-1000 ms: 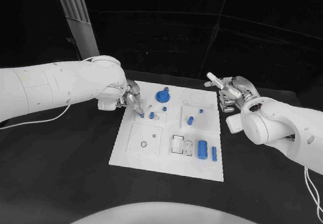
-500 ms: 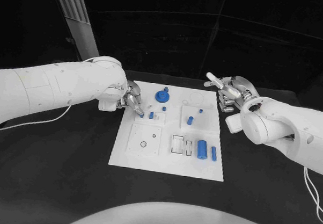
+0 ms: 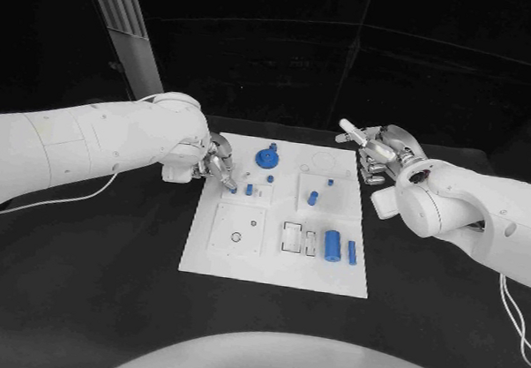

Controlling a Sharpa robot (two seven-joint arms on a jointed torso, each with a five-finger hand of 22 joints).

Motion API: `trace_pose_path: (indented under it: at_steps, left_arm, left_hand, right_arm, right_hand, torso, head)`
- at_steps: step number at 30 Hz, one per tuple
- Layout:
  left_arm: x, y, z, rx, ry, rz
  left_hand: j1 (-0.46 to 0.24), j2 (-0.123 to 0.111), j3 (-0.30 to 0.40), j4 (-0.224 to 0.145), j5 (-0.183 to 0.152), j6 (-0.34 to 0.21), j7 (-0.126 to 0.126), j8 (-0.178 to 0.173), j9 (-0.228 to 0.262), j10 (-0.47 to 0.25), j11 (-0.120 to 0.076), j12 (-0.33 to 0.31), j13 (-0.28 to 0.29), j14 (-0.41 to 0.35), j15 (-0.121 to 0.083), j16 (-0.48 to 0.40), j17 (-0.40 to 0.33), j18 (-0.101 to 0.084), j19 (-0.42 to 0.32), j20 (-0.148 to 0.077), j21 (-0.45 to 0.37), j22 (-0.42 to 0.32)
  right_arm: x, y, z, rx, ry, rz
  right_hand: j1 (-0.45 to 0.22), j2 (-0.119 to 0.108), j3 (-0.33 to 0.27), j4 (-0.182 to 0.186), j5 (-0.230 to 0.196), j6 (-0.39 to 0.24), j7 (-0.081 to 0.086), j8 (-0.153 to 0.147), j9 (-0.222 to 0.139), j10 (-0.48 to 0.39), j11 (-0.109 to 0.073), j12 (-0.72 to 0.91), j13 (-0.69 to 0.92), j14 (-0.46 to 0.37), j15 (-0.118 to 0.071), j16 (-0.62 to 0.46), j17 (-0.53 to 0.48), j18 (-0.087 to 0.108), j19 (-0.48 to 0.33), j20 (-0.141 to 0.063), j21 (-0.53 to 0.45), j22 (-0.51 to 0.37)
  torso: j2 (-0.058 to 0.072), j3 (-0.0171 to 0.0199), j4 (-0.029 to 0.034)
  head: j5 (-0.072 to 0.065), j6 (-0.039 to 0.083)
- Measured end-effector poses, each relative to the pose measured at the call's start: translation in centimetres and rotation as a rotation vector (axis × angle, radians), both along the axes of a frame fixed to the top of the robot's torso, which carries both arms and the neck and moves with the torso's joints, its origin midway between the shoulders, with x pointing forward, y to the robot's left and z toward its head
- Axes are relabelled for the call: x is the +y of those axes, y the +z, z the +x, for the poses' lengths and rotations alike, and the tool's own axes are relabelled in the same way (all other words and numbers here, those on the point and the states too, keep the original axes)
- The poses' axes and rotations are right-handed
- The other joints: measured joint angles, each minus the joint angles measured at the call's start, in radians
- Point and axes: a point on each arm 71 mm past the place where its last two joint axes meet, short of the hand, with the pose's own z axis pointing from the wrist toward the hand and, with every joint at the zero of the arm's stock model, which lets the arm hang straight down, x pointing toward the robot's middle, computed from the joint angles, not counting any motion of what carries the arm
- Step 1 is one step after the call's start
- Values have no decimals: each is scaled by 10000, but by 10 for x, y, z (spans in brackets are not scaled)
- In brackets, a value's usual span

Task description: Assemble the parts on the task board

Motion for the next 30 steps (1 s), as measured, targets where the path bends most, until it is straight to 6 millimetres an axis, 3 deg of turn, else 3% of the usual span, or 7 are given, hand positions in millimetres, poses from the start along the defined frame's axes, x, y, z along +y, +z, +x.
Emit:
trace_pose_path:
  at_steps: [6, 12, 19, 27, 30]
  left_arm:
    - [0, 0, 0, 40, -14, 28]
    - [0, -1, -1, 100, -21, 78]
    - [0, -2, -1, 120, -44, 93]
    - [-1, -2, 0, 135, -64, 101]
    - [-1, -2, 0, 138, -62, 104]
  left_hand:
    - [-173, 83, -90, 147, -187, 0, 0, -7, 4, 0, 0, 0, 0, 0, 0, 0, 0, 1, 0, 0, 0, 0]
    - [-1552, 201, -934, 200, -261, 47, -53, -86, -147, 0, 0, 0, 0, -24, 24, 0, 0, 0, 0, 0, 0, 0]
    - [-2368, 103, -1729, 200, -261, 72, -30, -198, -269, 0, 0, 0, 0, -36, 36, 0, 0, 0, 0, 0, 0, 0]
    - [-2548, 63, -2076, 187, -261, 84, -18, -209, -299, 0, 0, 0, 0, -37, 37, 0, 0, 0, 0, 0, 0, 0]
    - [-2596, 111, -2112, 207, -261, 84, -18, -209, -298, 0, 0, 0, 0, -36, 36, 0, 0, 0, 0, 0, 0, 0]
  right_arm:
    - [0, 0, 0, 0, 0, 0]
    - [0, 0, 0, -1, 2, 1]
    - [0, 0, 0, -2, 2, 1]
    - [0, 0, 0, -2, 0, 0]
    - [0, 0, 0, -2, -1, -1]
  right_hand:
    - [0, 0, 0, 0, 0, 0, 0, 0, -1, 0, 0, 0, 0, 0, 0, 0, 0, -1, 0, 0, 0, 0]
    - [0, 0, 0, 0, 0, 0, 0, 0, -1, 0, 0, 0, 0, 0, 0, 0, 0, 0, 0, 0, 0, 0]
    - [0, 0, 0, 0, 0, 0, 0, 0, -2, 0, 0, 0, 0, 0, 0, 0, 0, 0, 0, 0, 0, 0]
    - [0, 0, 0, 0, 0, 0, 0, 0, -2, 0, 0, 0, 0, 0, 0, 0, 0, 0, 0, 0, 0, 0]
    - [67, 67, -85, 0, 0, -74, 0, 144, 10, 0, 0, 0, 0, 0, 0, 0, 0, 0, 0, 0, 0, 0]
  torso:
    - [0, 0, 0]
    - [0, 0, 0]
    - [3, -1, 0]
    - [2, -2, 0]
    - [1, -2, 0]
  head:
    - [1, 0]
    - [2, 0]
    - [-10, 0]
    - [-17, 0]
    - [-21, 0]
